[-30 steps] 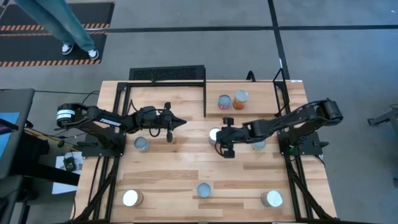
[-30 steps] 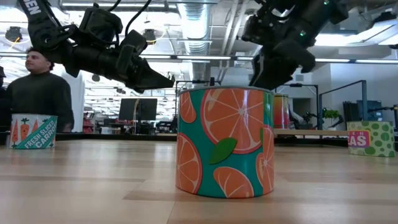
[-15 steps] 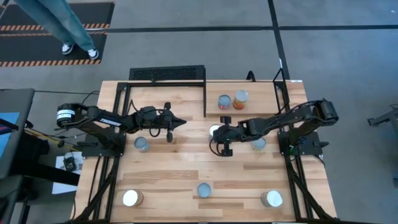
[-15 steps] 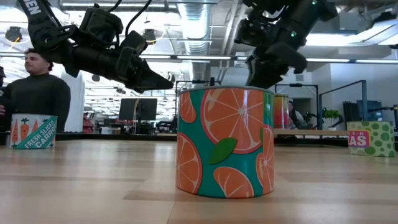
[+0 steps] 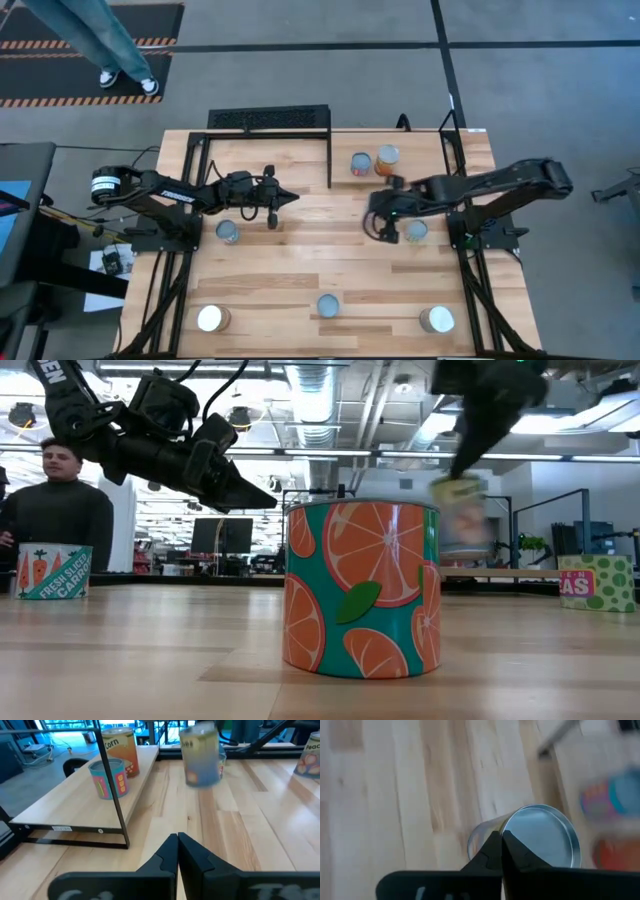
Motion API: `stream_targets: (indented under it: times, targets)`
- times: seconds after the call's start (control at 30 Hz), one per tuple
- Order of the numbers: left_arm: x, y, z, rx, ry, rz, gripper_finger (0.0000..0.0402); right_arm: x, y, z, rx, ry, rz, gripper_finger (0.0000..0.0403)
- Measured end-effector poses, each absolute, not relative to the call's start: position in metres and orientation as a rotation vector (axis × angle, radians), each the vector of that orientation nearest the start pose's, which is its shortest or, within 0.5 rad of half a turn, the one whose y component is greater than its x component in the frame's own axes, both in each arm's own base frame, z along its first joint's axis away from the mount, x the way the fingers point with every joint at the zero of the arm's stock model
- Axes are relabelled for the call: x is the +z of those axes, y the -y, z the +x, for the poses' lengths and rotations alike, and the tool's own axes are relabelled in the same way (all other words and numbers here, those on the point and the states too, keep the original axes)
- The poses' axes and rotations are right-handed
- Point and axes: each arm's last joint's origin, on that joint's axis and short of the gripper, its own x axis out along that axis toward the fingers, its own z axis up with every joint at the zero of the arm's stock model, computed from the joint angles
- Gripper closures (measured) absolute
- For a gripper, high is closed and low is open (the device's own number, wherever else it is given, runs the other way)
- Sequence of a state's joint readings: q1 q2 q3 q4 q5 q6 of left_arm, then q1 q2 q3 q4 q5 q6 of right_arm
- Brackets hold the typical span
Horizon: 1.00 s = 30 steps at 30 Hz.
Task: Pick and place cans onto a shelf
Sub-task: Put the top canned peaches on the shelf
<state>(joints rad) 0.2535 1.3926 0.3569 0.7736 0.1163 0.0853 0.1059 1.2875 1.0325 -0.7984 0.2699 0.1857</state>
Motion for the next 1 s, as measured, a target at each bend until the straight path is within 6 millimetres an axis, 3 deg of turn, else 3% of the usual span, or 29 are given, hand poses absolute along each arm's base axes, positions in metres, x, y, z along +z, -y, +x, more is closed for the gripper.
stream_targets:
  times: [0.2, 0.4, 0.77, 1.0]
  targets:
    - [0.158, -0.058, 0.236, 0.125, -0.262, 0.037, 0.0401, 0.274, -0.005, 0.2, -0.412, -1.109, 0.003, 0.0399]
    - [0.158, -0.058, 0.236, 0.125, -0.261, 0.037, 0.0401, 0.274, 0.018, 0.175, -0.548, -1.084, -0.005, 0.0397]
    - [0.158, -0.058, 0.236, 0.125, -0.261, 0.036, 0.0401, 0.273, 0.074, 0.165, -0.667, -1.087, -0.005, 0.0396]
    - [0.158, -0.058, 0.236, 0.137, -0.261, 0.037, 0.0401, 0.268, 0.098, 0.164, -0.711, -1.106, 0.031, 0.0395]
